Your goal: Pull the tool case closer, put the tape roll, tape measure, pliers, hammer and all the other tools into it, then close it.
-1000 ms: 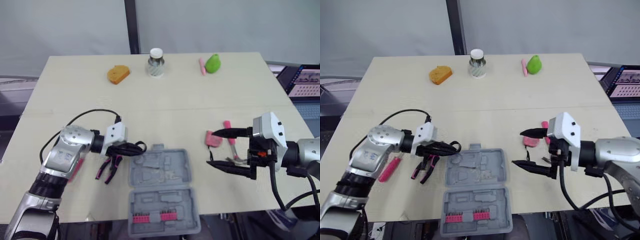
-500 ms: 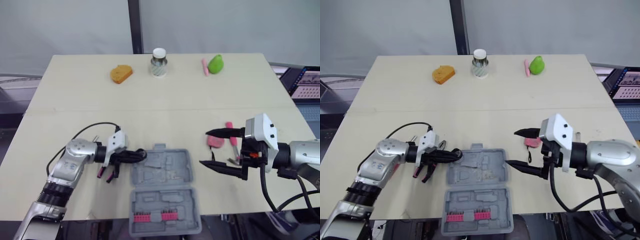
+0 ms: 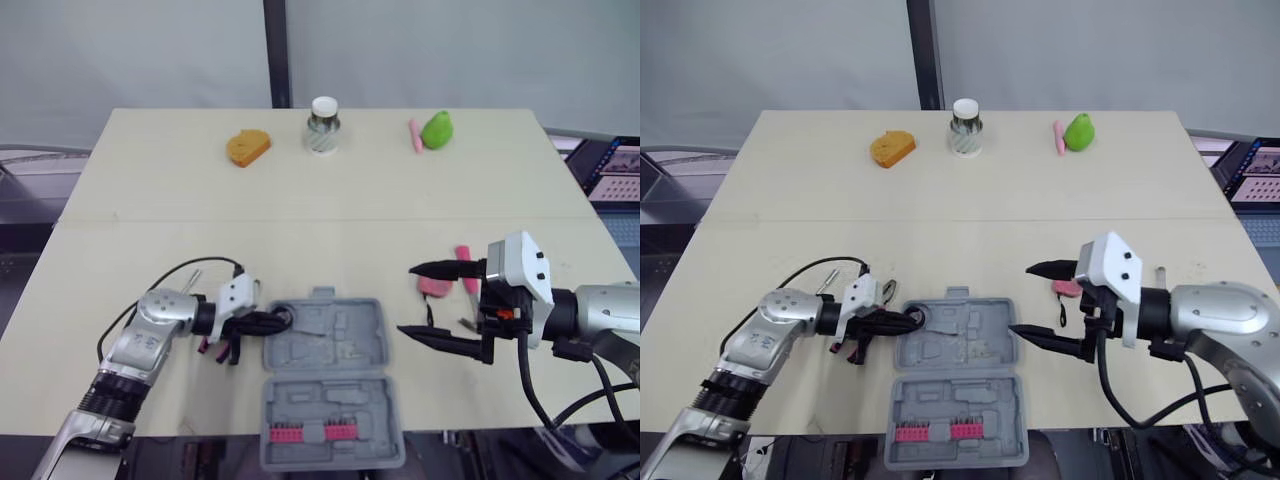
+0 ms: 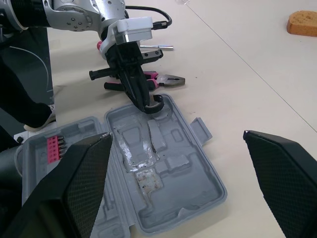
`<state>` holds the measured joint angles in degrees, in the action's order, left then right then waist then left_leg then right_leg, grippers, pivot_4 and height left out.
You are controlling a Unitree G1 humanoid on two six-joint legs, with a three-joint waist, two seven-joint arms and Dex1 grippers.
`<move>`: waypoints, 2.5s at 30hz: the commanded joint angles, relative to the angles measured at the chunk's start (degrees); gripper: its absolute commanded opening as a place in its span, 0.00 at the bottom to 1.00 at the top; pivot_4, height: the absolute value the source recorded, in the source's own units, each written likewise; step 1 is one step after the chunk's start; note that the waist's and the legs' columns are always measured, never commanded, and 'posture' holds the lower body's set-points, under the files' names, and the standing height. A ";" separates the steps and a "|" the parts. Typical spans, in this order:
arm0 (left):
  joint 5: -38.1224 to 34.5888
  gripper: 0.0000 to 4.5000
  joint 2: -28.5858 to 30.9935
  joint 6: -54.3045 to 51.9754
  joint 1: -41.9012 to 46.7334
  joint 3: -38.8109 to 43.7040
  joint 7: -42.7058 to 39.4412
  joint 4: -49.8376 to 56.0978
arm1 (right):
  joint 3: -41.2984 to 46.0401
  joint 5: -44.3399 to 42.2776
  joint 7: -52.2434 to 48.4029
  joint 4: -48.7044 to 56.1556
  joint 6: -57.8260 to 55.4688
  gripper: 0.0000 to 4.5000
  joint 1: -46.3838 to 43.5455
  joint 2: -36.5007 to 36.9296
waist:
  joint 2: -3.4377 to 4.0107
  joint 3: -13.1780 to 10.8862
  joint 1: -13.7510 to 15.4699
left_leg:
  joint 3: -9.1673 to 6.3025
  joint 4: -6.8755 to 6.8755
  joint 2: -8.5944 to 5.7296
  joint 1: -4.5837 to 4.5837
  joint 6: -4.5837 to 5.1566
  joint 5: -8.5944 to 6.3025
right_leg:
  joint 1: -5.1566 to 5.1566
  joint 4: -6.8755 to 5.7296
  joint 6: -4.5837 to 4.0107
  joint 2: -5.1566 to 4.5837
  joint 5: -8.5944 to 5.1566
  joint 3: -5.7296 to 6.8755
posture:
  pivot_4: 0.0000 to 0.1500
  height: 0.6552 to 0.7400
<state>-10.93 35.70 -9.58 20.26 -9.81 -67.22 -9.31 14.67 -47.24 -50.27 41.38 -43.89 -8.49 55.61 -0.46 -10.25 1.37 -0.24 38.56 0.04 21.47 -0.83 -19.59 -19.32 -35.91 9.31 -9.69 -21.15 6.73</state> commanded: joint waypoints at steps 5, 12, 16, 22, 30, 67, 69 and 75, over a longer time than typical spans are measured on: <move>1.57 0.01 -0.06 1.74 0.59 -0.69 0.67 -1.47 | 0.48 -0.52 1.18 1.94 0.75 1.00 0.14 -0.19 | 0.00 0.00 0.01 | -0.01 0.03 0.00 0.00 0.00 0.00 | 0.02 0.00 0.00 0.00 0.00 0.00 | 1.00 1.00; 1.92 0.01 -0.52 1.81 1.46 -1.01 0.54 -2.07 | 0.47 -0.80 1.76 2.25 0.75 1.00 0.38 -0.37 | 0.00 0.00 0.02 | 0.00 0.04 0.00 0.00 0.00 0.00 | 0.03 0.00 0.00 0.00 0.00 0.00 | 1.00 1.00; 2.31 0.01 -0.97 1.49 2.24 -1.70 0.02 -2.69 | 0.65 -0.70 1.90 2.38 0.94 1.00 1.07 -0.57 | 0.00 0.00 0.06 | -0.03 0.07 -0.01 0.00 0.01 -0.01 | 0.07 0.00 0.00 0.00 0.00 0.01 | 1.00 1.00; 2.43 0.01 -1.38 1.19 2.55 -2.07 -0.21 -2.59 | 0.81 -0.61 2.09 2.67 1.09 1.00 1.62 -0.76 | -0.01 0.00 0.00 | -0.03 0.09 -0.01 0.00 0.02 -0.01 | 0.08 0.00 0.00 0.00 0.00 0.01 | 1.00 1.00; 2.63 0.01 -1.15 0.78 2.73 -2.61 -0.53 -2.23 | 1.18 -0.59 2.17 2.90 1.35 1.00 2.39 -0.91 | -0.01 0.00 0.01 | -0.03 0.08 -0.01 0.00 0.02 -0.01 | 0.07 0.01 0.00 0.00 0.00 0.02 | 1.00 1.00; 2.41 0.31 0.89 -1.34 4.44 -1.12 -2.62 1.62 | 0.56 -0.65 2.80 2.99 1.58 1.00 1.75 -2.13 | -0.01 0.00 -0.01 | -0.03 0.07 -0.01 0.01 0.02 -0.01 | 0.07 0.02 0.00 0.00 0.00 0.02 | 1.00 1.00; 1.38 0.31 1.94 -3.08 4.34 -0.46 -3.25 3.83 | 0.55 -0.74 2.83 3.05 1.52 1.00 1.73 -2.15 | -0.01 0.00 -0.01 | -0.03 0.07 -0.01 0.01 0.02 -0.01 | 0.07 0.02 0.00 0.00 0.00 0.02 | 1.00 1.00; -3.96 0.31 2.55 -10.38 7.38 4.47 -1.58 5.30 | 0.52 -0.78 3.03 2.72 1.78 1.00 1.49 -2.67 | -0.02 -0.01 0.12 | -0.07 0.09 0.00 0.03 0.02 -0.01 | 0.07 0.03 0.00 0.00 0.00 0.01 | 1.00 1.00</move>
<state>-12.97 38.43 -18.87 26.45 -7.67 -69.83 -5.02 14.67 -47.26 -48.18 42.65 -43.53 -6.42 53.32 -0.48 -10.25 1.49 -0.32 38.67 0.03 21.51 -0.81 -19.60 -19.25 -35.88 9.31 -9.69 -21.15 6.75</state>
